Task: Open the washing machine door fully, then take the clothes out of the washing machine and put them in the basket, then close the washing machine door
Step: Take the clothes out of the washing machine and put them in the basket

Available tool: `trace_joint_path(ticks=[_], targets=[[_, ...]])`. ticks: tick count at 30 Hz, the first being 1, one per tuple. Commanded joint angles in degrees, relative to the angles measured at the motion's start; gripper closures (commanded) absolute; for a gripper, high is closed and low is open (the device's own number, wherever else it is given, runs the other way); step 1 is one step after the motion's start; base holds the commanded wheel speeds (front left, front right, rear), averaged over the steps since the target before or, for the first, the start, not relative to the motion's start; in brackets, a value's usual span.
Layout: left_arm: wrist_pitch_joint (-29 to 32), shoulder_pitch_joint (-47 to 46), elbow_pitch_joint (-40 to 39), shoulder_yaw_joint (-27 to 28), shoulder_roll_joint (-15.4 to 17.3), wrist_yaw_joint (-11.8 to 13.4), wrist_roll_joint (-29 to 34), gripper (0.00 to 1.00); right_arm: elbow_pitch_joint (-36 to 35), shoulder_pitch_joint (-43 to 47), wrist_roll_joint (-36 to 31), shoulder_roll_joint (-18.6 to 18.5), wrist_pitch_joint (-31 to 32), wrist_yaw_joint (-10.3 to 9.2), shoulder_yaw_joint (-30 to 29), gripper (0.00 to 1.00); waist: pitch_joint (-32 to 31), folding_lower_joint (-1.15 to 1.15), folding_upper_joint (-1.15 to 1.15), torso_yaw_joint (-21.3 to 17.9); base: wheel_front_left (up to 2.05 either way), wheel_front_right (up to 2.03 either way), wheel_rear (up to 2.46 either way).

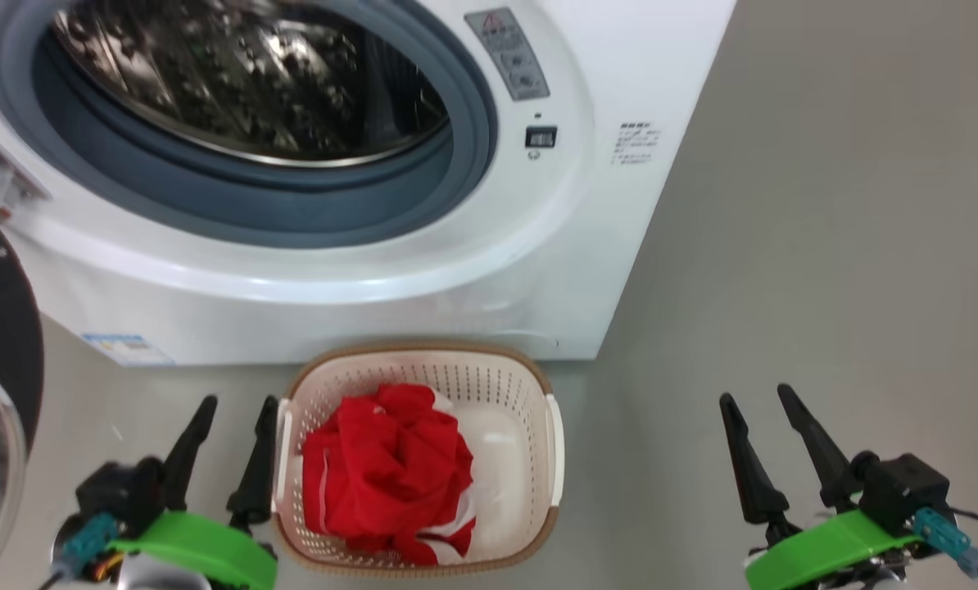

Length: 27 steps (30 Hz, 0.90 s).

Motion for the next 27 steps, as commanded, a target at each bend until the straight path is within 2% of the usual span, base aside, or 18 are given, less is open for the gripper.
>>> trace_joint_path(ticks=[1,19,27], targets=[[-0.46,1.30,-2.39,2.91,1.08,-0.31,1.20,0.00,-1.09,0.86,-0.65,-0.15,-0.37,0.36,0.93,0.00,-3.59,0.00,0.00,-0.47,0.00,0.00,0.00],[-0.46,16.82,-13.95,10.75,-2.01,-0.31,6.37,0.00,-2.37,8.14,0.38,-2.02,-0.37,0.36,-0.95,0.00,-9.53,0.00,0.00,-1.34,0.00,0.00,0.00],[-0.46,18.60,-15.40,11.97,-3.03,-0.31,6.90,0.00,-2.86,9.05,0.45,-1.96,-0.37,0.36,-1.57,0.00,-9.77,0.00,0.00,-1.26,0.00,0.00,0.00]])
